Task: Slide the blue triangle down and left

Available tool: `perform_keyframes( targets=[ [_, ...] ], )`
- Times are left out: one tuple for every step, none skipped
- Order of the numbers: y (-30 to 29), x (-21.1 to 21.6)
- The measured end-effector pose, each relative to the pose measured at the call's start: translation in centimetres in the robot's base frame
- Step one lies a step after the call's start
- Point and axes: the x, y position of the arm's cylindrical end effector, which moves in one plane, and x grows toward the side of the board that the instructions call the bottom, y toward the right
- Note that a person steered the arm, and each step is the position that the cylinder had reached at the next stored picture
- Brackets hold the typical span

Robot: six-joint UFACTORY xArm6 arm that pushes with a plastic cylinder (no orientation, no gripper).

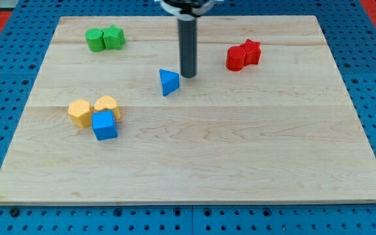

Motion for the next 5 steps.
perform_keyframes(
  targets=[
    [-0.6, 2.5],
    [-2.5, 0.5],
    [-5.3, -1.2],
    [-6.9, -1.3],
    [-10.5, -2.0]
  ],
)
